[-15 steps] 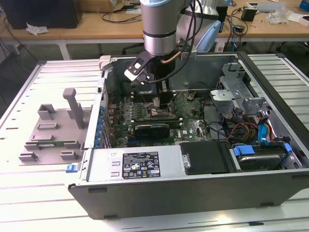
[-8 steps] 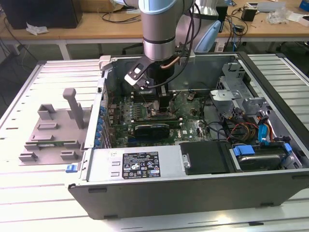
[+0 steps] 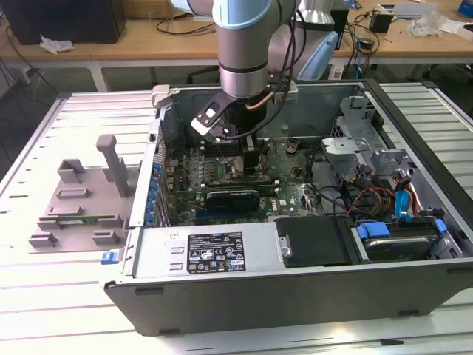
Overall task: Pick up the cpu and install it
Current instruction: 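Place the cpu into insertion slot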
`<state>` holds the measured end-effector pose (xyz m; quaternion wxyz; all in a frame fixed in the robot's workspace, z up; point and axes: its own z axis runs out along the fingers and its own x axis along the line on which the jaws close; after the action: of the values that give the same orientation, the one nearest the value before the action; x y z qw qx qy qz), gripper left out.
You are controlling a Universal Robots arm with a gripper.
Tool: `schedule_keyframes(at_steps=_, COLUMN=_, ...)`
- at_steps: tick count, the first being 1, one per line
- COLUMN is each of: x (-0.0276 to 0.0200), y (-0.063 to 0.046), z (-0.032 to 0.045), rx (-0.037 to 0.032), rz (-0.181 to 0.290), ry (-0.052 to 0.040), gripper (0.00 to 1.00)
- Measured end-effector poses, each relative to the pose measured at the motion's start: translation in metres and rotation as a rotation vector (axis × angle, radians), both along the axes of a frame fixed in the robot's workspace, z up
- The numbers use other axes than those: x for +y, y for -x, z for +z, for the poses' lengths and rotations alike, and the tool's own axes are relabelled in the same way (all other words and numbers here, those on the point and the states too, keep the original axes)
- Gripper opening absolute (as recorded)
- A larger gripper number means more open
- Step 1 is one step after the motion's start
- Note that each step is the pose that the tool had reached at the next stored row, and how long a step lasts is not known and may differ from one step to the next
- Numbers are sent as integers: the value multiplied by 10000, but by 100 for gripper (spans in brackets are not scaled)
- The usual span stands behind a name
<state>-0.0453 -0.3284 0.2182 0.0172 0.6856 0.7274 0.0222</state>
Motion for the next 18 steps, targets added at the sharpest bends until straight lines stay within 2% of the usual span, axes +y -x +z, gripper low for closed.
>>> schedule_keyframes(at_steps=5, x=76, y=-1, z=-23, rx=0, rz=2, ry=-3, gripper=54)
schedule_keyframes(at_steps=10, x=76, y=7, z=-54, rx=-1, rz=0, ry=-1, gripper=54)
schedule_keyframes(at_steps=13, x=77, y=51, z=-84, rx=0, rz=-23, ry=1, gripper=54)
schedule_keyframes(at_steps=16, x=77, y=57, z=-109, rx=0, rz=-313, ry=1, gripper=54)
schedule_keyframes(at_steps=18, x=83, y=58, z=-118, rx=0, rz=-332, ry=0, gripper=54)
